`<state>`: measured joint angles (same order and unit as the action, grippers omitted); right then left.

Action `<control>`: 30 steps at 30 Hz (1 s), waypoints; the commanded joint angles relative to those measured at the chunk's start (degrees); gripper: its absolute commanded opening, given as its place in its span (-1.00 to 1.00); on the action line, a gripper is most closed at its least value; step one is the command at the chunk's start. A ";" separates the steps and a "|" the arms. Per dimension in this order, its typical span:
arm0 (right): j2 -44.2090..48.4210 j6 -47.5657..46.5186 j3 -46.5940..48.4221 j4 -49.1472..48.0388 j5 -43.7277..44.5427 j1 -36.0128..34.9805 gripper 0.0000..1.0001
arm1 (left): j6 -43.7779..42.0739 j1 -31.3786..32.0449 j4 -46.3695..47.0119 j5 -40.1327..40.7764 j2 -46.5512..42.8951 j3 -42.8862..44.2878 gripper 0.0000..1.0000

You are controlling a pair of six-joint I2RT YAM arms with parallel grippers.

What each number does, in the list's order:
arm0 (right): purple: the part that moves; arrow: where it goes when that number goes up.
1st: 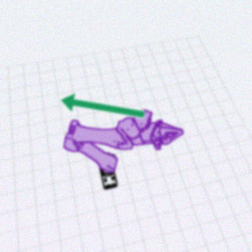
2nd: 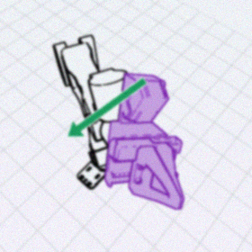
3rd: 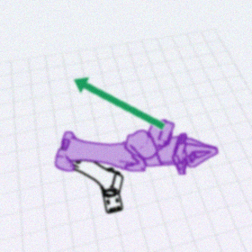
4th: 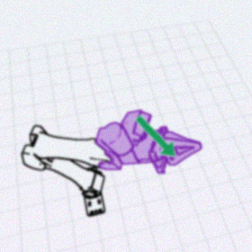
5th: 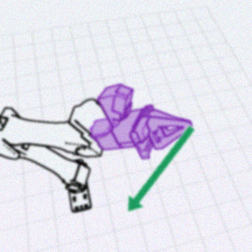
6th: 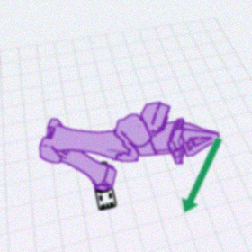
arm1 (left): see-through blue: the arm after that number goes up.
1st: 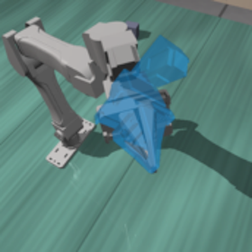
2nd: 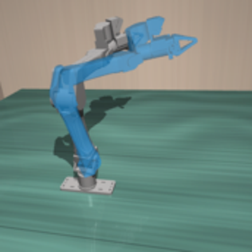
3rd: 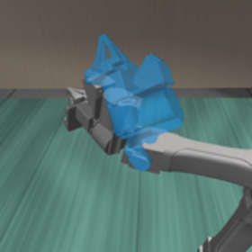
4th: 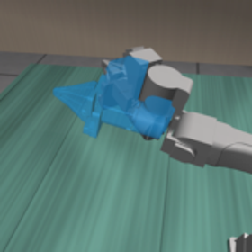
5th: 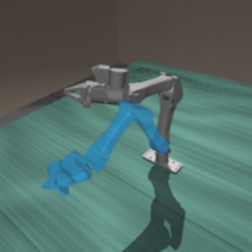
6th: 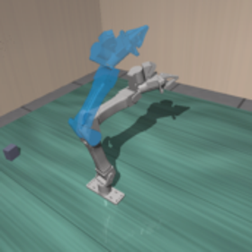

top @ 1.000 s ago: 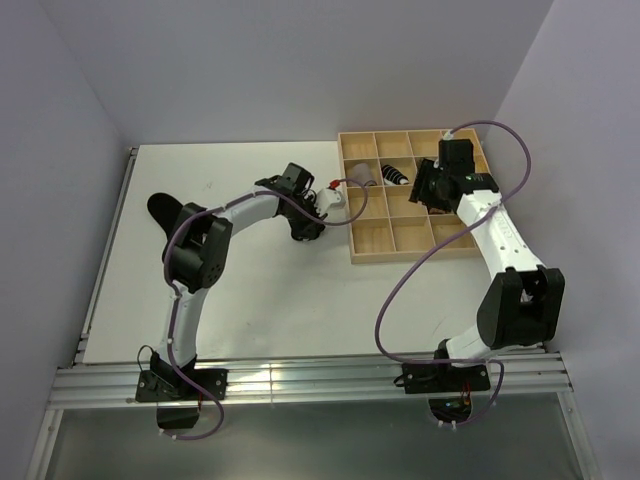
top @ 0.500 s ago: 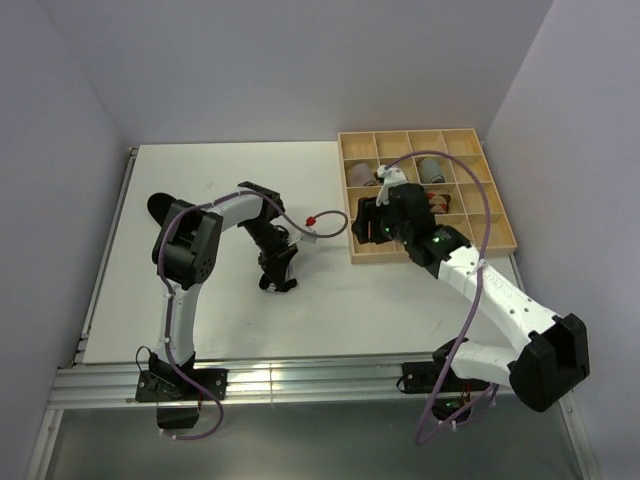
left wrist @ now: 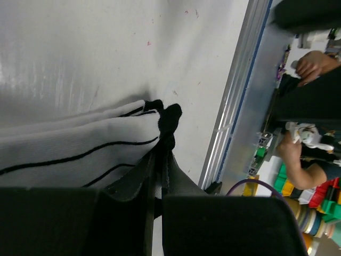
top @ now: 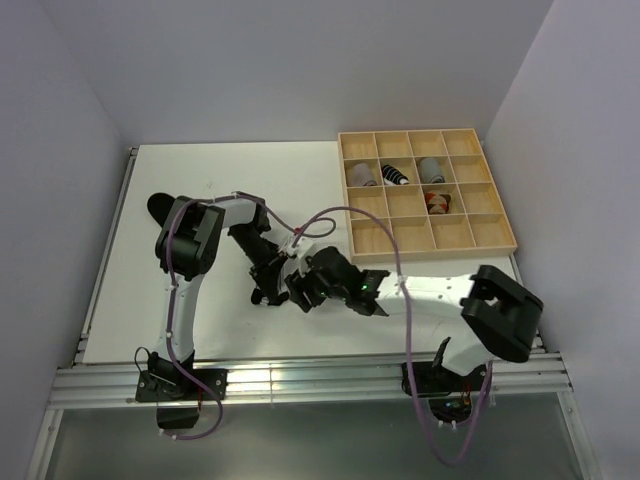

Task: Roll the socks
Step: Adjust the sock at the center of the board, then roll the sock at the center of the board.

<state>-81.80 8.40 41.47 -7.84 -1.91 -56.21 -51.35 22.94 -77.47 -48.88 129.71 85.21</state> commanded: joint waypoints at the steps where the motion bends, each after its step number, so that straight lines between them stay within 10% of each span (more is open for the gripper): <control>1: -5.28 -3.82 5.18 -7.28 3.76 -3.55 0.27 | -1.91 -1.14 -1.28 -1.74 2.03 1.10 -0.99; 30: -25.07 -13.06 14.25 -6.57 14.31 -12.35 -0.10 | -1.47 -2.99 -1.28 0.10 2.83 1.10 -0.99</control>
<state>-105.38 -3.49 53.67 -11.81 9.69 -68.53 -51.24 20.21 -79.15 -51.16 131.85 85.38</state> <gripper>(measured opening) 0.450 0.097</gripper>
